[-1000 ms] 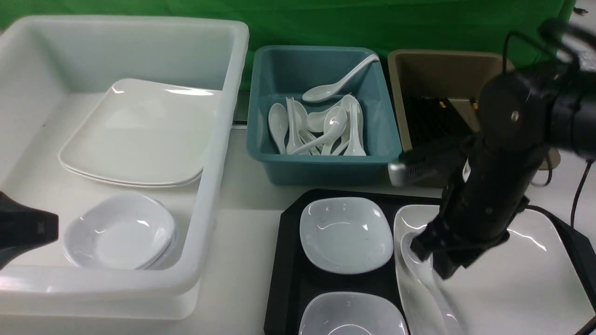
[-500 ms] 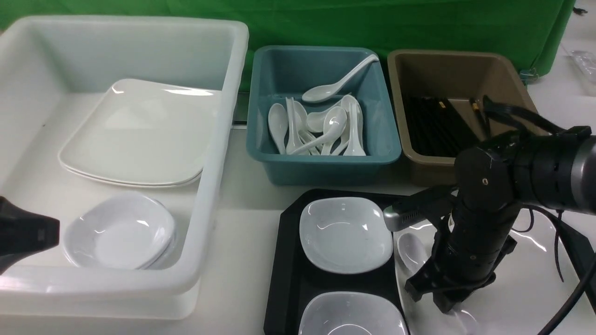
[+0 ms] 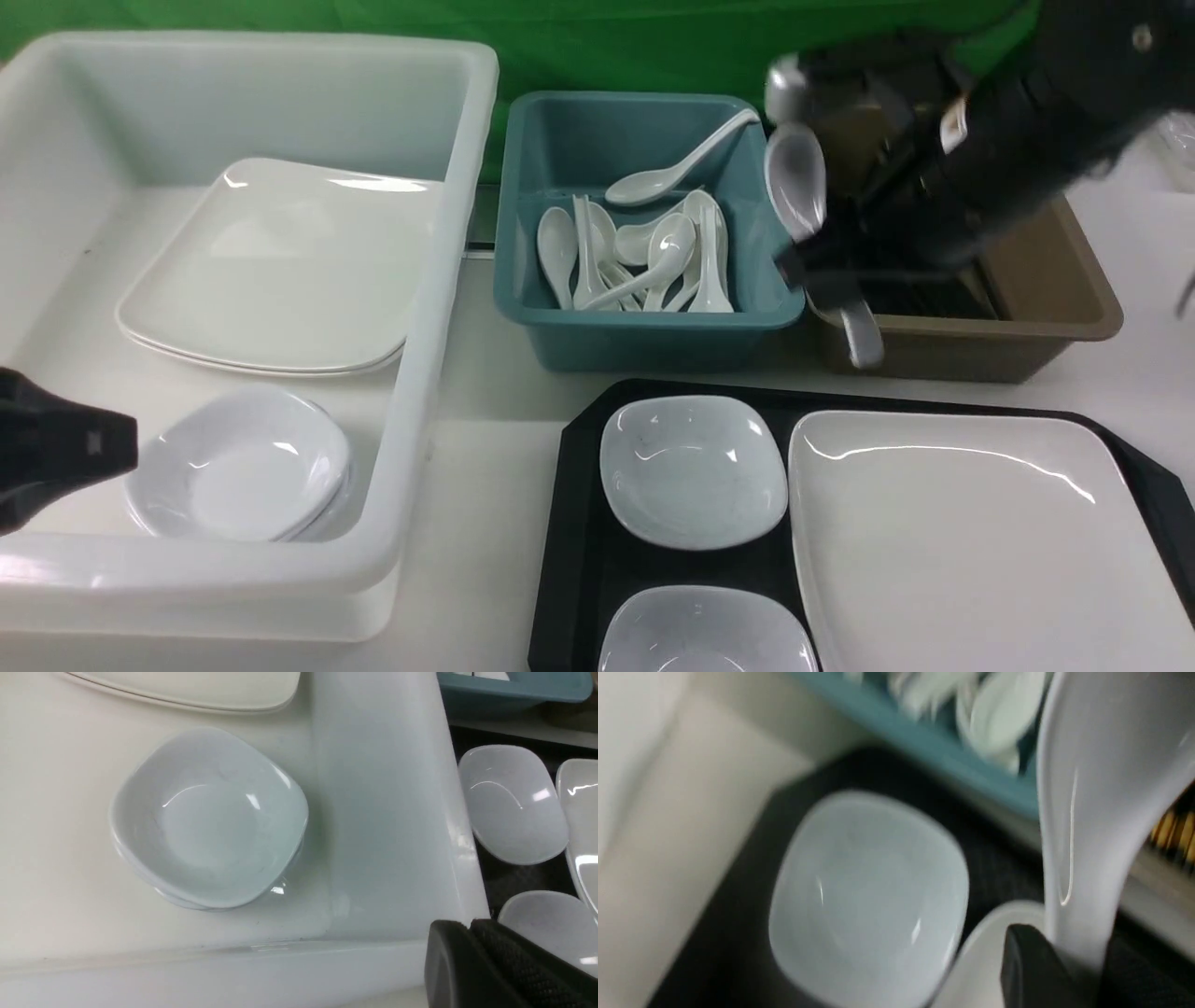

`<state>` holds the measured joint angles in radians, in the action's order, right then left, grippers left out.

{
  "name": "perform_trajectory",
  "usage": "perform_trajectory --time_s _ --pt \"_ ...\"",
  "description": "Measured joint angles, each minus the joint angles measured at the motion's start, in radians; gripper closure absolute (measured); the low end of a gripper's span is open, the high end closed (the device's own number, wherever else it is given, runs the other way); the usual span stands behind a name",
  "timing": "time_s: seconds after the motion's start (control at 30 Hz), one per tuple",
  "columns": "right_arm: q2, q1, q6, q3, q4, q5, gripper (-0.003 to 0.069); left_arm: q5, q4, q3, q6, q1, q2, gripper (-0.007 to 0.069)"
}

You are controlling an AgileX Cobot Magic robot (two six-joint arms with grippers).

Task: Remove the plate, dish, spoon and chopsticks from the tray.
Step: Use the right arm to put the soup spoon into the small storage box in the middle, then use the left arm to grab a small plate from the dinner plate

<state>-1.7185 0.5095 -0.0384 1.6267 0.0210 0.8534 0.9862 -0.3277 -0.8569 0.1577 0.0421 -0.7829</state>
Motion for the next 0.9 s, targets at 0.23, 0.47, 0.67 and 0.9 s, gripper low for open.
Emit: perform_trajectory --time_s 0.23,0.47,0.67,0.9 --pt "-0.406 0.000 0.000 0.511 0.002 0.023 0.0491 0.055 -0.086 0.000 0.043 0.000 -0.025 0.0615" --pt "-0.602 -0.001 0.054 0.741 0.002 0.075 0.0379 0.077 -0.106 0.000 0.043 -0.051 -0.025 0.0624" --pt "-0.559 -0.007 0.022 0.794 -0.079 0.260 0.0172 0.054 -0.055 0.000 -0.055 -0.253 -0.077 0.0624" --pt "-0.323 -0.013 -0.011 0.723 -0.183 0.280 0.0559 -0.059 0.069 -0.023 -0.224 -0.575 -0.281 0.0624"
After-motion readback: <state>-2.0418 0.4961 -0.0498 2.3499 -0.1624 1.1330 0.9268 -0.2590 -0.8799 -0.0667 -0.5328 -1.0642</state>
